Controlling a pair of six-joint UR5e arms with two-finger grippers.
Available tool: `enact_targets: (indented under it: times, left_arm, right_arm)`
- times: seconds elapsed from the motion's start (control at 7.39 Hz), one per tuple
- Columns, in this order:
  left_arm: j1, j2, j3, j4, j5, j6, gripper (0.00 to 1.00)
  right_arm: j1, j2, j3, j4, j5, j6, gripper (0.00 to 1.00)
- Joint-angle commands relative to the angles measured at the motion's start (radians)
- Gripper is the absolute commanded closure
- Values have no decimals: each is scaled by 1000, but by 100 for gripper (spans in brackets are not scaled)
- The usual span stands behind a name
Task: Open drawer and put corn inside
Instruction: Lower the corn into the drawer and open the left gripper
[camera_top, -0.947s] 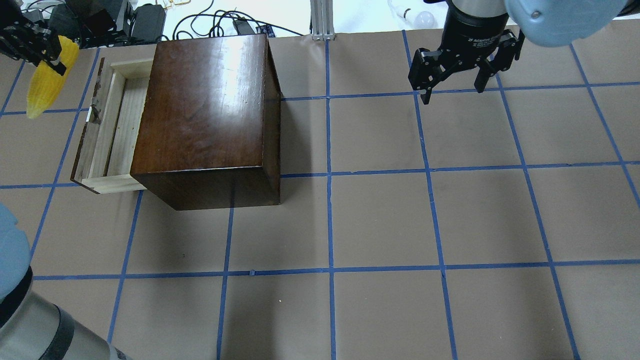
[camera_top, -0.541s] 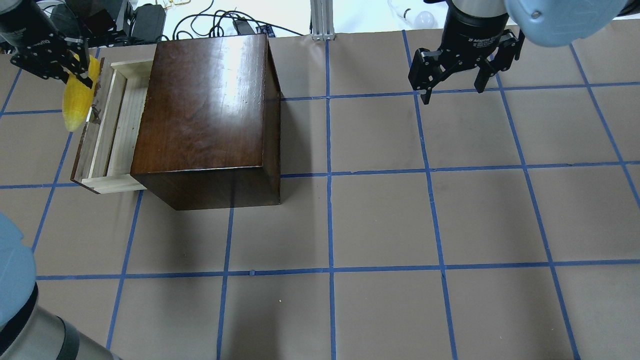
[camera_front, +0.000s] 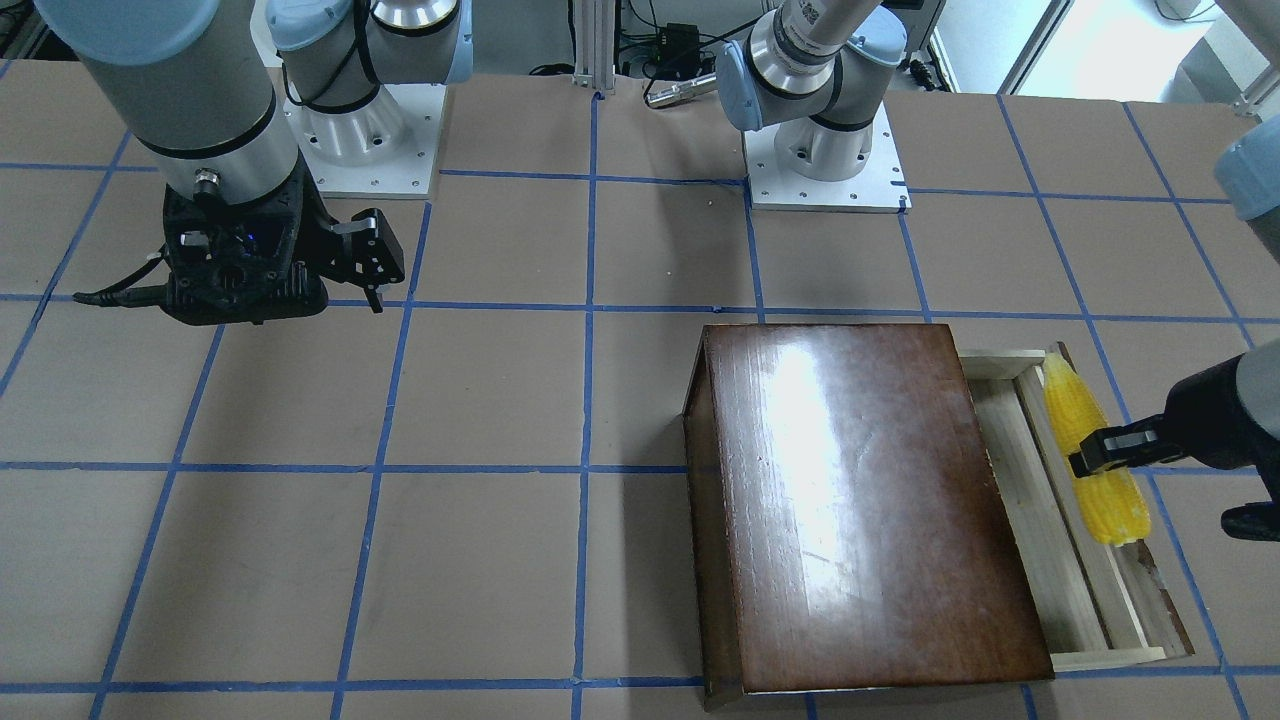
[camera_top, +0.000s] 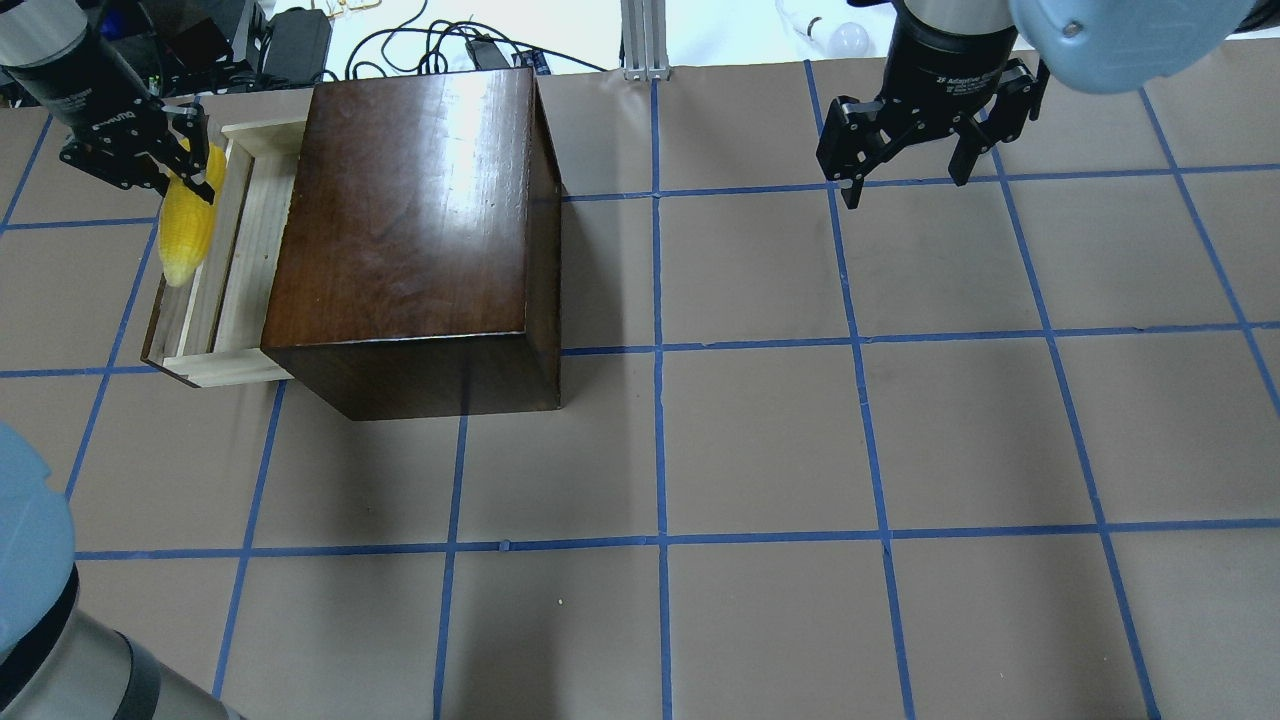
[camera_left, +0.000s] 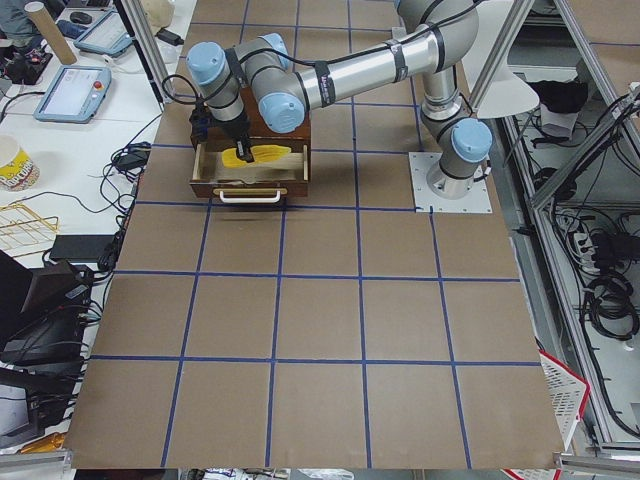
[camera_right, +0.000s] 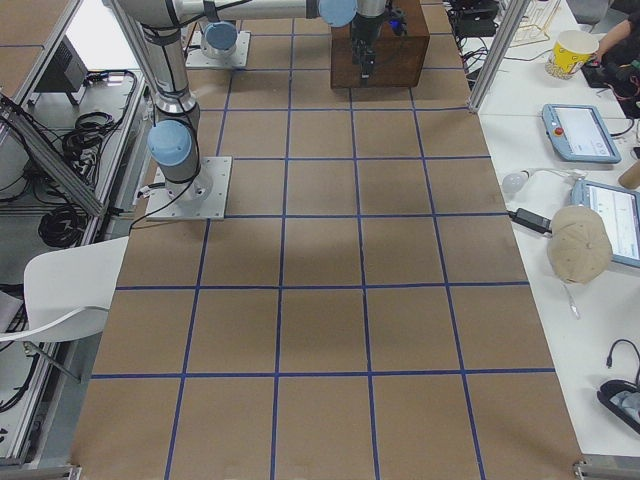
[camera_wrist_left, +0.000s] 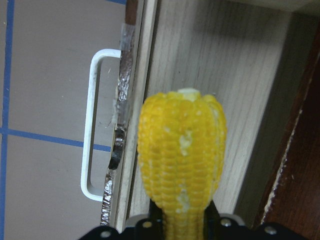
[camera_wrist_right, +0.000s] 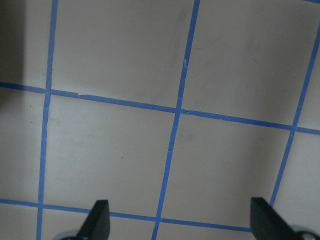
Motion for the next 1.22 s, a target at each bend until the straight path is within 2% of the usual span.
enact_targets:
  times: [0.0, 0.27, 0.68, 0.81, 0.95, 1.08]
  left_arm:
    - [0, -8, -38, 55, 0, 87, 100]
    - [-8, -10, -104, 166, -2, 88, 100]
    - [-8, -8, -108, 166, -6, 79, 100]
    - [-6, -10, -110, 165, -28, 79, 88]
    - [-6, -11, -110, 165, -31, 77, 38]
    - [-5, -11, -112, 165, -31, 77, 19]
  right_arm:
    - [0, 0, 0, -1, 0, 0, 0]
    - [0, 0, 0, 1, 0, 0, 0]
    - [0, 0, 0, -1, 0, 0, 0]
    - [0, 0, 0, 1, 0, 0, 0]
    - [0, 0, 0, 1, 0, 0, 0]
    - [0, 0, 0, 1, 0, 0, 0]
